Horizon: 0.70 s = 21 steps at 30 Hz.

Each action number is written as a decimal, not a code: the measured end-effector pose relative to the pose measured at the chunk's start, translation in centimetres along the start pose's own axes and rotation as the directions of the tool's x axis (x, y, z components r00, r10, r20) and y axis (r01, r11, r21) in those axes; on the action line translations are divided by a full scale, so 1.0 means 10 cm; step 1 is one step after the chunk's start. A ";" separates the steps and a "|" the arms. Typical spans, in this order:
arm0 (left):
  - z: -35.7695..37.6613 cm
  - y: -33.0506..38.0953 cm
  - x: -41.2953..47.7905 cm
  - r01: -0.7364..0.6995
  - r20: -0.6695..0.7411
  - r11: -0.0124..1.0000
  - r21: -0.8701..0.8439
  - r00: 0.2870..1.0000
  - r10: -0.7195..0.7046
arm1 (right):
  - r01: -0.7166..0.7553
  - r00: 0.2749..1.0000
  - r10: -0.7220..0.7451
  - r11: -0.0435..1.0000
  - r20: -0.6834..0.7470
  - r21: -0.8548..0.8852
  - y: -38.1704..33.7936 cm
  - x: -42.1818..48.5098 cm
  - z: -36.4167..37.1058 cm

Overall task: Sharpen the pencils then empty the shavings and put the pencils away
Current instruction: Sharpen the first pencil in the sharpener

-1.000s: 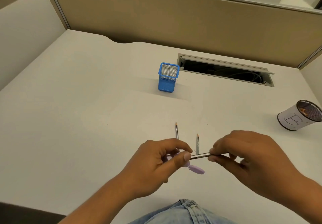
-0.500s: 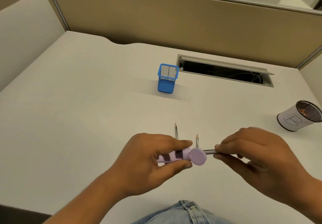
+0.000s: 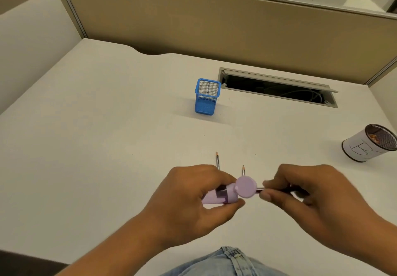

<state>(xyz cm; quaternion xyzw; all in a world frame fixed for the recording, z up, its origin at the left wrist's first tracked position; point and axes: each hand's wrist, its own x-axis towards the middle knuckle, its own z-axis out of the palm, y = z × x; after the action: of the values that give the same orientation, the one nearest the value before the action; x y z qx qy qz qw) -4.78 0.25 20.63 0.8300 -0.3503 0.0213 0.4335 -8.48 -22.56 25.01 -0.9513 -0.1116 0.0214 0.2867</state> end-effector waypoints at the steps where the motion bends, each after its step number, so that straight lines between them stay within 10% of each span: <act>1: 0.01 0.00 0.01 -0.038 0.034 0.998 0.048 0.999 0.036 | -0.189 0.979 0.172 0.966 0.110 0.176 -0.04 0.03 -0.02; 4: 0.03 -0.01 0.02 -0.064 0.080 0.996 0.057 0.995 0.059 | -0.415 0.894 0.324 0.860 0.311 0.296 0.00 0.06 -0.07; 8: -0.02 0.00 0.04 0.146 0.065 0.974 -0.172 0.989 -0.136 | 0.014 1.000 -0.013 0.999 0.018 -0.046 -0.01 -0.01 -0.12; 13: 0.02 0.11 0.02 0.274 0.103 0.896 -0.348 0.962 -0.254 | 0.459 0.842 -0.538 0.761 -0.050 -0.459 0.12 -0.01 -0.10; 17: 0.04 0.08 0.00 0.127 0.029 0.987 -0.103 0.992 -0.124 | 0.114 0.993 -0.107 0.981 0.054 -0.160 0.00 0.07 -0.09; 19: 0.06 0.06 0.00 0.061 0.087 0.998 0.019 0.994 -0.062 | -0.262 0.938 0.210 0.950 0.275 0.168 0.00 0.11 -0.10; 21: 0.07 0.06 0.00 0.059 0.101 0.998 0.029 0.993 -0.061 | -0.334 0.904 0.242 0.915 0.353 0.228 0.03 0.13 -0.10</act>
<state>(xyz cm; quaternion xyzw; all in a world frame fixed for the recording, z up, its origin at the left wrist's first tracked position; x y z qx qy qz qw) -5.38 -0.49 20.62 0.8458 -0.3466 -0.0297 0.4046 -7.10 -23.03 25.75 -0.8903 -0.0089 0.2323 0.3915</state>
